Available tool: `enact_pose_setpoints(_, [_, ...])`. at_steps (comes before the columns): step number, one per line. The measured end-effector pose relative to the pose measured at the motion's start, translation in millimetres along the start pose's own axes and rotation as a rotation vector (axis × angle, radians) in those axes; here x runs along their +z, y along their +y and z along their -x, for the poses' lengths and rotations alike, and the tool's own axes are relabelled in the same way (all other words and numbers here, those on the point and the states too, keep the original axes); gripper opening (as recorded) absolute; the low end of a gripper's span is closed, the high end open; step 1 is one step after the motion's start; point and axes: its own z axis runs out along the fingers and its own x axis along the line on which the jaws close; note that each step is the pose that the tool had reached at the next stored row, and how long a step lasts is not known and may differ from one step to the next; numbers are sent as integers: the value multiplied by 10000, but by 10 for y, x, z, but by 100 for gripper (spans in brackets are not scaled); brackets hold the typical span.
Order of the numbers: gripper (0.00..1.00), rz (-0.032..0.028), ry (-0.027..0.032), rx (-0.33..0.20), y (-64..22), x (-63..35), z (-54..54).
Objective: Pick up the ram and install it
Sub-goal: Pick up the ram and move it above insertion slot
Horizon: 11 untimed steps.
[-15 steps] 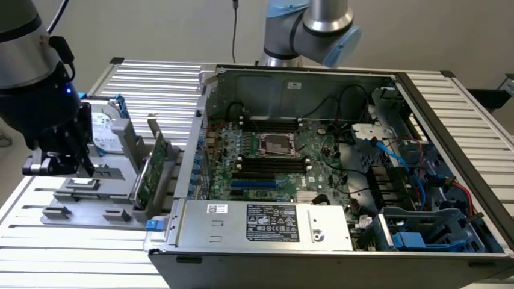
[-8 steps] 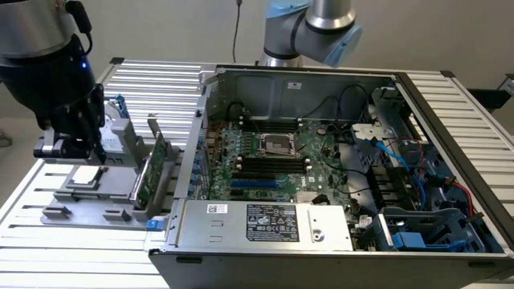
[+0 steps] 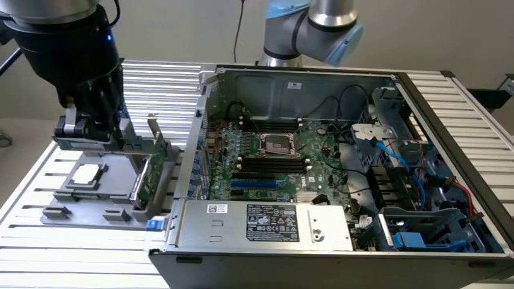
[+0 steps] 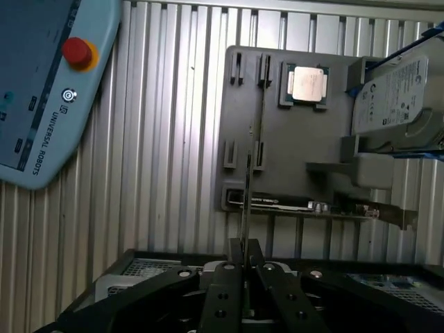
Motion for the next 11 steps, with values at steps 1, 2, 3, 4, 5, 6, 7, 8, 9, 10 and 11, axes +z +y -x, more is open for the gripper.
enact_pose_setpoints(1, [14,0,0,0,-40,-33,1])
enact_pose_setpoints(2, [14,0,-1,-1,-80,-65,2])
enact_pose_setpoints(3, [14,1,0,-1,-122,-98,3])
enact_pose_setpoints(4, [14,0,-1,-1,-163,-128,5])
enact_pose_setpoints(5, [14,0,-3,0,-200,-151,6])
enact_pose_setpoints(6, [14,4,-4,0,-241,-171,6])
enact_pose_setpoints(7, [14,10,-1,0,-289,-186,5])
enact_pose_setpoints(8, [14,12,-1,-1,-333,-195,4])
enact_pose_setpoints(9, [14,13,-1,-2,-378,-201,2])
enact_pose_setpoints(10, [14,13,-1,-1,-422,-206,1])
enact_pose_setpoints(11, [14,15,-1,-1,-467,-210,-1])
